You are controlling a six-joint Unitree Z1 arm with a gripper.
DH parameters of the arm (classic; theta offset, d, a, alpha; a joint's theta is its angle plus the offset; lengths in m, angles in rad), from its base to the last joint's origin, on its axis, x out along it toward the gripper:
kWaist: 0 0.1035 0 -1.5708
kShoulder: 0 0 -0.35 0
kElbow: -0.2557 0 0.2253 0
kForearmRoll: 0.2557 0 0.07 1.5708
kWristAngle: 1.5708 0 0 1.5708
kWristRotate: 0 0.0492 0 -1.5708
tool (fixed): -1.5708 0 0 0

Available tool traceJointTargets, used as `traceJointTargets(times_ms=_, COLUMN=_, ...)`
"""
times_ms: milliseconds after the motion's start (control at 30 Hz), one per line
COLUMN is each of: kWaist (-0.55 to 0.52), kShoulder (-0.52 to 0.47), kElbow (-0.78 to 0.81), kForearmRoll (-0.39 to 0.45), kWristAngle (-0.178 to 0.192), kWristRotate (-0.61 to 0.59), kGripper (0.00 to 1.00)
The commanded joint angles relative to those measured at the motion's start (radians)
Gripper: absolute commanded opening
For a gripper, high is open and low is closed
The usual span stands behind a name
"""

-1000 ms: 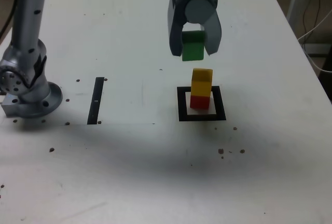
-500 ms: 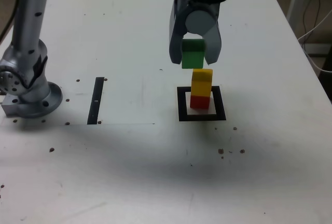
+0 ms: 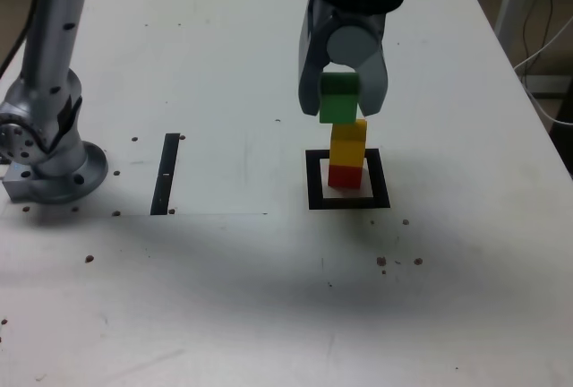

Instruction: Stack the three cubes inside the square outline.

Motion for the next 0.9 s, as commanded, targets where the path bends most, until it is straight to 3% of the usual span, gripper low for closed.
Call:
traceJointTargets(times_ms=0, kWaist=-0.002, kShoulder=0.006, kElbow=-0.011, kForearmRoll=0.007, kWristAngle=0.003, kWristRotate=0.006, kGripper=0.03)
traceJointTargets(times_ms=867, kWaist=-0.002, kShoulder=0.038, kElbow=-0.018, kForearmRoll=-0.005, kWristAngle=0.008, kWristRotate=0.000, kGripper=0.12)
